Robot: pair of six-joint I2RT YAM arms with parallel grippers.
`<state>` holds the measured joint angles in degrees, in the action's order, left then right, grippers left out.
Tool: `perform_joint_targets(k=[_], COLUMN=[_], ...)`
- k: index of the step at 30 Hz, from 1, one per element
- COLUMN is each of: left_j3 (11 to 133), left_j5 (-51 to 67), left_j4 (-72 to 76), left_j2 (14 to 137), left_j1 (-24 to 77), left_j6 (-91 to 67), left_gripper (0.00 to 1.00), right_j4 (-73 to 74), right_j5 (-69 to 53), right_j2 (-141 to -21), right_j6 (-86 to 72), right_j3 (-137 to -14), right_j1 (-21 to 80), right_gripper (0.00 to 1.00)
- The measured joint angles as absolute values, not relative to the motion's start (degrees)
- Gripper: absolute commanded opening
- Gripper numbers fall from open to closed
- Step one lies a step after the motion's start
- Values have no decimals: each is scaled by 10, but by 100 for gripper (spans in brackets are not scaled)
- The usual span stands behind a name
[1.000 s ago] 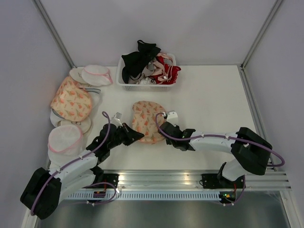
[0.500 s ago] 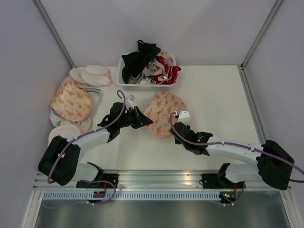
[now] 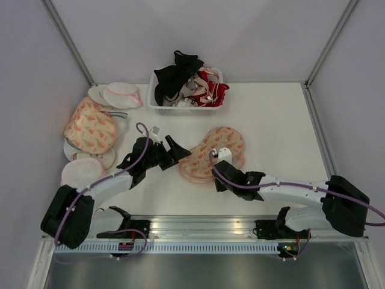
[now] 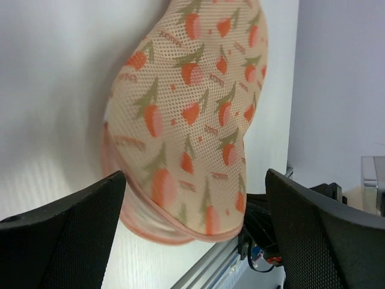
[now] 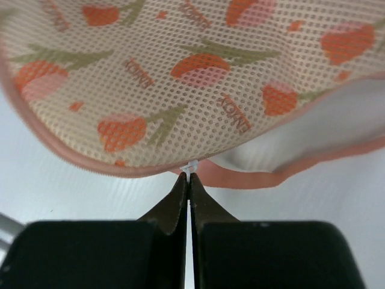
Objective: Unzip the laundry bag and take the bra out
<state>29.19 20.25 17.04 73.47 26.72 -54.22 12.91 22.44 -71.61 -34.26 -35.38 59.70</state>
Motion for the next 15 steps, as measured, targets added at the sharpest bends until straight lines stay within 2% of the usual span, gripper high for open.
perform_joint_targets(k=[8, 15], left_j3=[168, 142], left_j5=[107, 100], left_j4=[36, -69], left_j2=[459, 326], left_j1=[272, 273], left_j6=[-590, -618], left_gripper=[100, 100], right_j4=[9, -117], right_j5=[101, 39], right_j2=[-807, -870], right_j6=[-345, -359], right_j3=[-355, -362], right_j1=[629, 628], right_gripper=[0, 0])
